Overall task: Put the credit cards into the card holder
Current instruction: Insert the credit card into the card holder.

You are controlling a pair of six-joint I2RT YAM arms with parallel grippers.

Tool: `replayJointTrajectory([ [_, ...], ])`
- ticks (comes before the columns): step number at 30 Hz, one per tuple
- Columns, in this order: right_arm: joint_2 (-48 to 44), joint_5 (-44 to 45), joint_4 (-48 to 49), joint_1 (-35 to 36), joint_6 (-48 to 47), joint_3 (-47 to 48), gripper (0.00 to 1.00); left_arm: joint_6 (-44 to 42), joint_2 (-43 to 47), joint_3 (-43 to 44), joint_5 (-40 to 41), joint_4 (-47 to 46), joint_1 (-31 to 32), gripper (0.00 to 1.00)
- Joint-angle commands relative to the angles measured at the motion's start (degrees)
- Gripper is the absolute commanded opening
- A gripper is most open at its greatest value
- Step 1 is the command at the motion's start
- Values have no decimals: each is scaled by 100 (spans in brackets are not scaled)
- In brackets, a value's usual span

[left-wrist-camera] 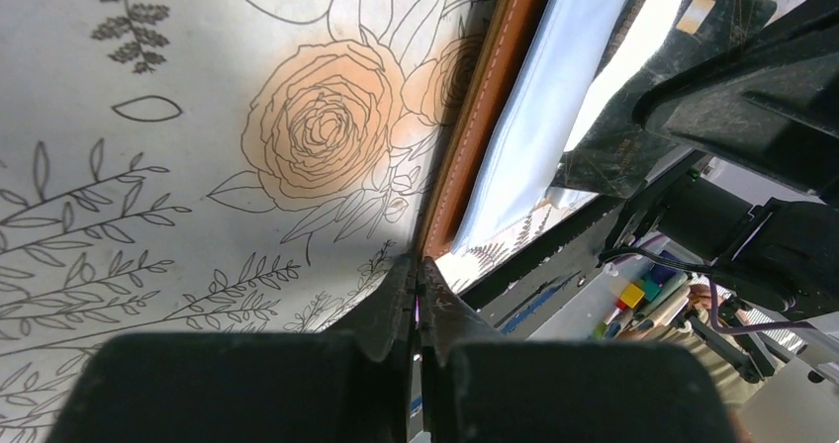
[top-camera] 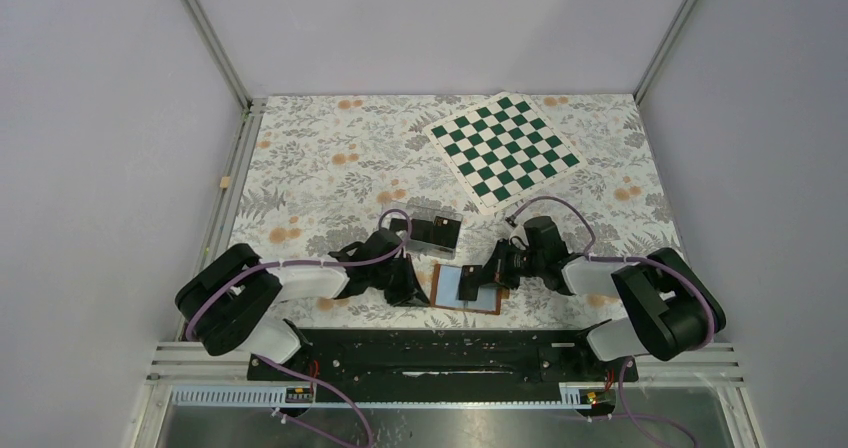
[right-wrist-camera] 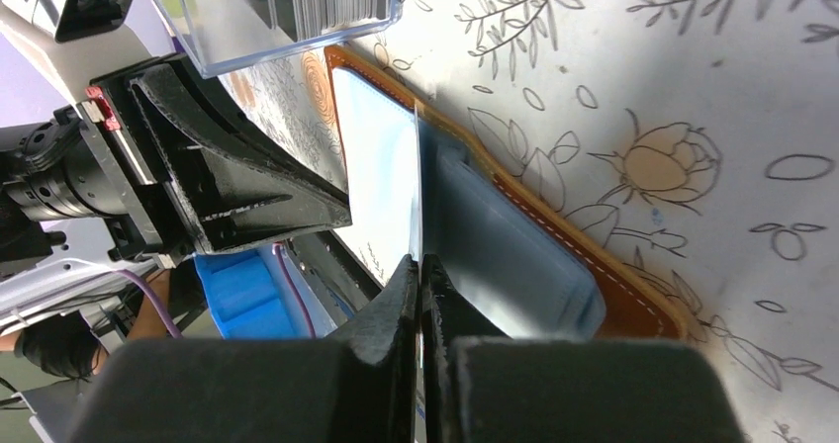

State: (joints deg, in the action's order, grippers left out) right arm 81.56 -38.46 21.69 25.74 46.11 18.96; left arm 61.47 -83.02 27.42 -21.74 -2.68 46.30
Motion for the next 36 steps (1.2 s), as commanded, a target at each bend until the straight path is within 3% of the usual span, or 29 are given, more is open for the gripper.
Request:
replayJointTrajectory([
  [1,66,5,226,-159,-31,-103,0,-80,-19,219,-179,-193,36,0],
  [6,304,-92,574,-174,183,-188,0,-307,111,366,121,455,-36,22],
  [13,320,70,506,-200,289,-275,0,-512,-221,657,15,406,-463,24],
  [17,302,145,486,-218,378,-313,0,-606,-666,1078,-16,462,-478,23],
  [26,861,-298,1322,-218,917,-459,0,-343,-793,931,-125,95,-316,5],
  [32,1272,-678,2030,-218,1482,-673,0,-97,-673,731,42,-56,-109,0],
  [36,1202,-760,1802,-219,1409,-720,0,45,-718,615,65,-261,-28,0],
])
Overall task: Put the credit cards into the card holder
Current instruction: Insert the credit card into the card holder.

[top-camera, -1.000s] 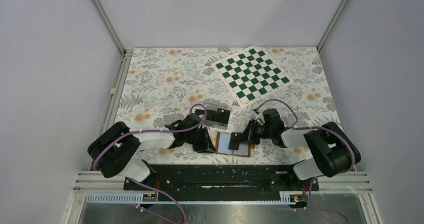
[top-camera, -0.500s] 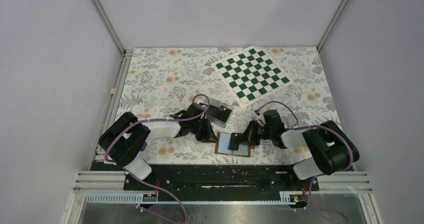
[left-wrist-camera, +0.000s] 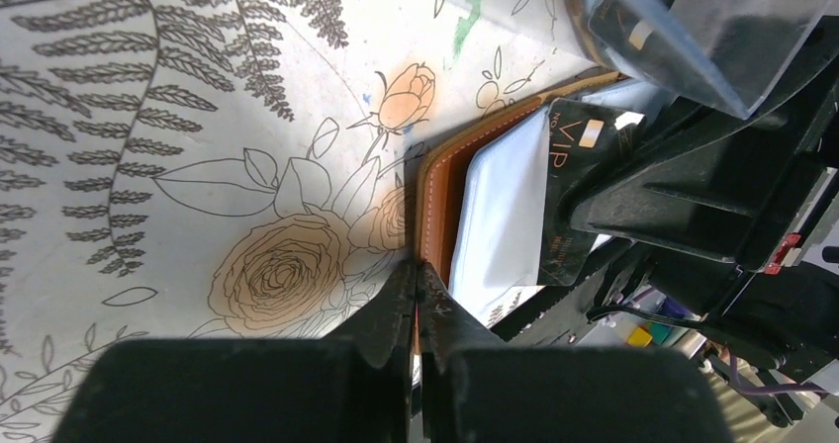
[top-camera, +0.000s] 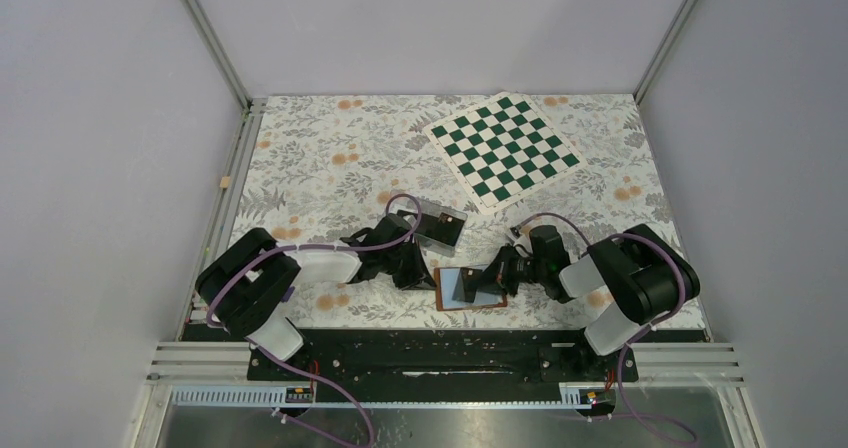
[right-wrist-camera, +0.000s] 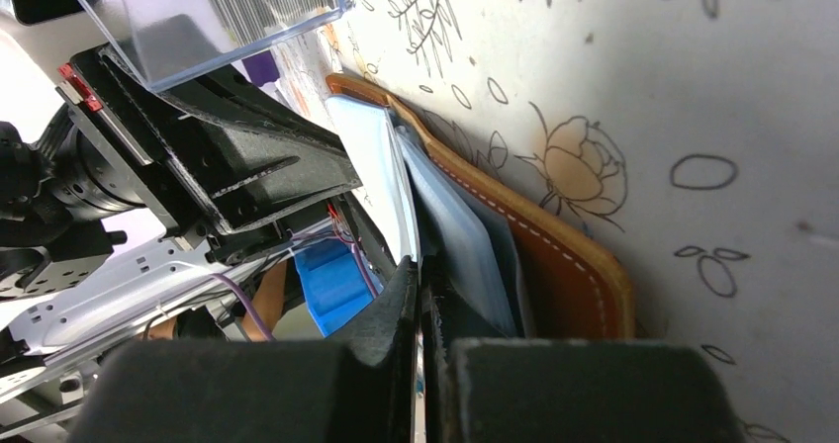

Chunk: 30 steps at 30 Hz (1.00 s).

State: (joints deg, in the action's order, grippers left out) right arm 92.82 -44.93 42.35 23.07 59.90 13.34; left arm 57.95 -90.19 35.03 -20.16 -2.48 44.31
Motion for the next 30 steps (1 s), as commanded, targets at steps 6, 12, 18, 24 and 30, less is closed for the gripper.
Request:
replayJointTrajectory([
  [6,-385,-17,-1551,48,-552,-56,0,377,-31,-98,-47,-246,192,0],
  [12,-946,208,-2925,48,-1219,182,0,241,-66,33,26,-26,189,0],
  [18,-761,121,-3090,47,-1382,314,0,177,-133,113,-11,7,200,0],
  [24,-176,-202,-2716,55,-1421,469,0,122,-209,200,-42,32,231,0],
  [30,-200,-98,-2933,129,-1502,697,0,123,-244,272,-49,69,288,0],
])
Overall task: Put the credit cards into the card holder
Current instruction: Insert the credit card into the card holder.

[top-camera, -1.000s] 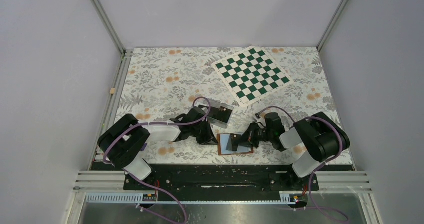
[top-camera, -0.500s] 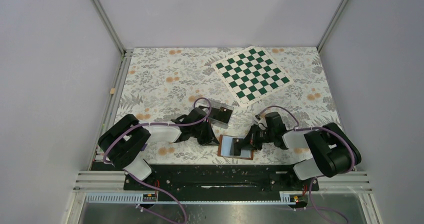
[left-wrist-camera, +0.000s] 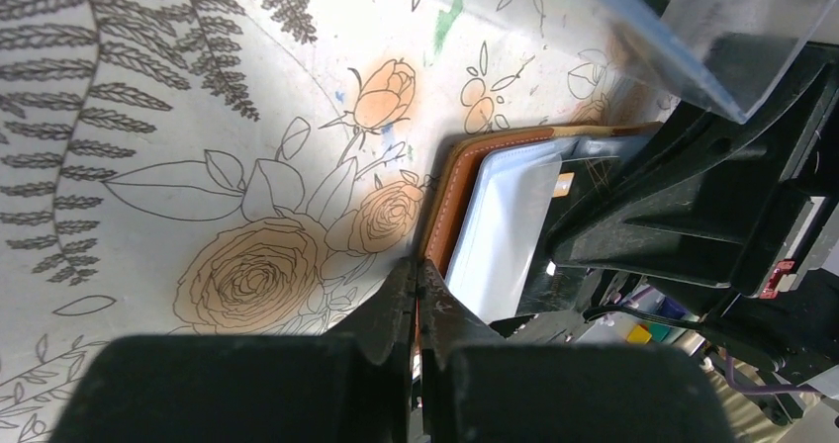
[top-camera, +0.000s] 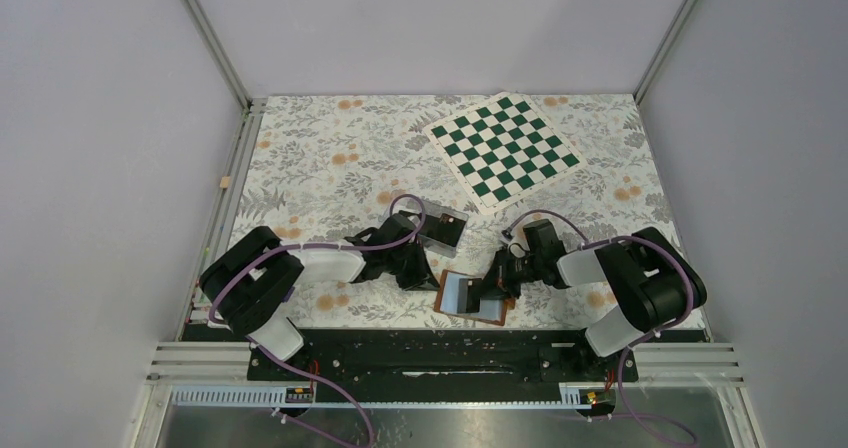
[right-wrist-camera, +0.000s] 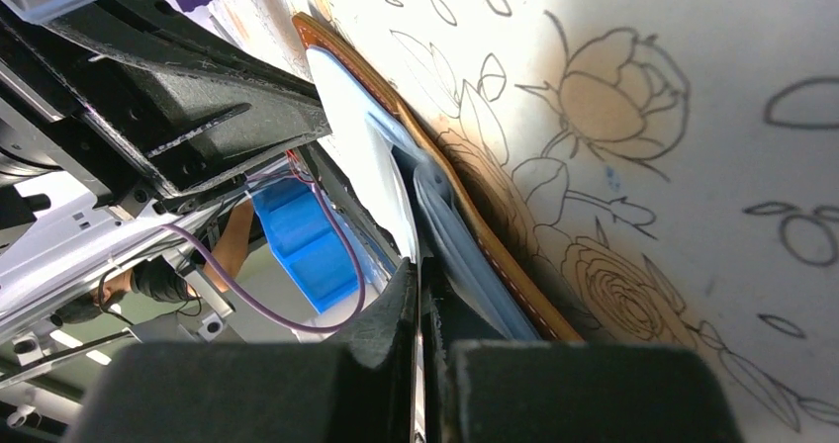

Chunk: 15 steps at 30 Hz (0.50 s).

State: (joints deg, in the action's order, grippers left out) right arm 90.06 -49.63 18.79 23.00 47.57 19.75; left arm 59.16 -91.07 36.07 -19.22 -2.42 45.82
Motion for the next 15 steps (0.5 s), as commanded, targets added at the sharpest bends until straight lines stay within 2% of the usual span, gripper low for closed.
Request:
replayJointTrajectory([
  [1,35,413,-596,160,-266,68,0,19,-148,171,-139,61,149,0],
  [15,-304,752,-684,204,-398,97,0,167,-66,-3,-169,-122,222,0],
])
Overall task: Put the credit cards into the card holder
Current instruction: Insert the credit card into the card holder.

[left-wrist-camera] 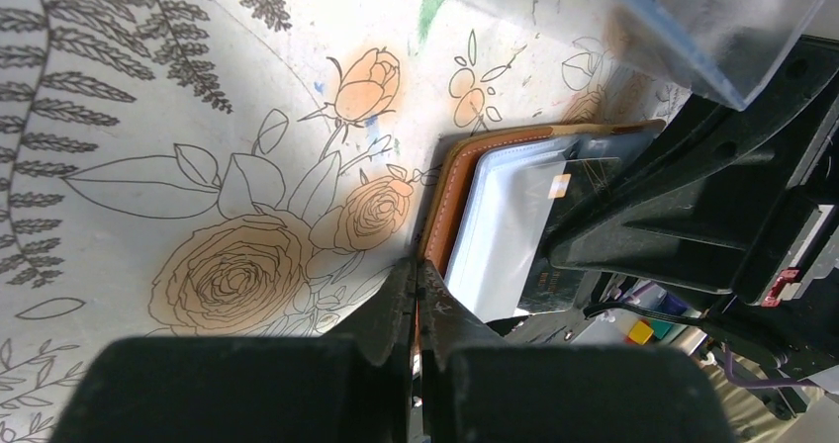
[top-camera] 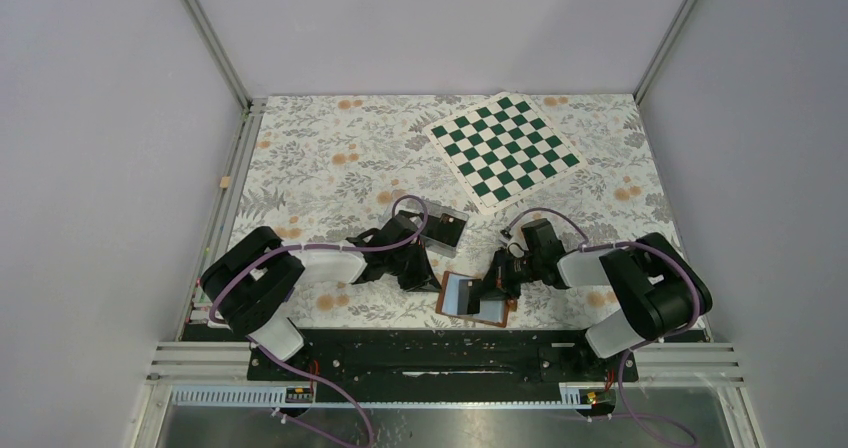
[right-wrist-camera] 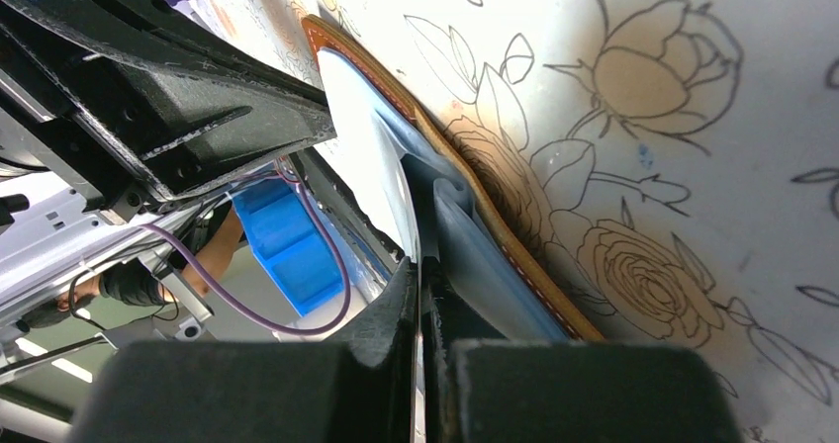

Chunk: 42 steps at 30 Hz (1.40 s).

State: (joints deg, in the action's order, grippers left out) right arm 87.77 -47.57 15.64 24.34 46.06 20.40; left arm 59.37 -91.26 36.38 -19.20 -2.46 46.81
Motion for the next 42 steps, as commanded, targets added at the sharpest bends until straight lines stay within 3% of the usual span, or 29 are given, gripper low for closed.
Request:
replayJointTrajectory([
  [1,-76,558,-362,71,-259,30,0,145,-36,-44,-172,-123,122,0],
  [23,-389,744,-18,71,-170,-107,0,311,-122,-136,-219,-455,236,0],
  [42,-58,590,562,126,86,-242,0,328,-161,-72,-171,-435,327,0],
])
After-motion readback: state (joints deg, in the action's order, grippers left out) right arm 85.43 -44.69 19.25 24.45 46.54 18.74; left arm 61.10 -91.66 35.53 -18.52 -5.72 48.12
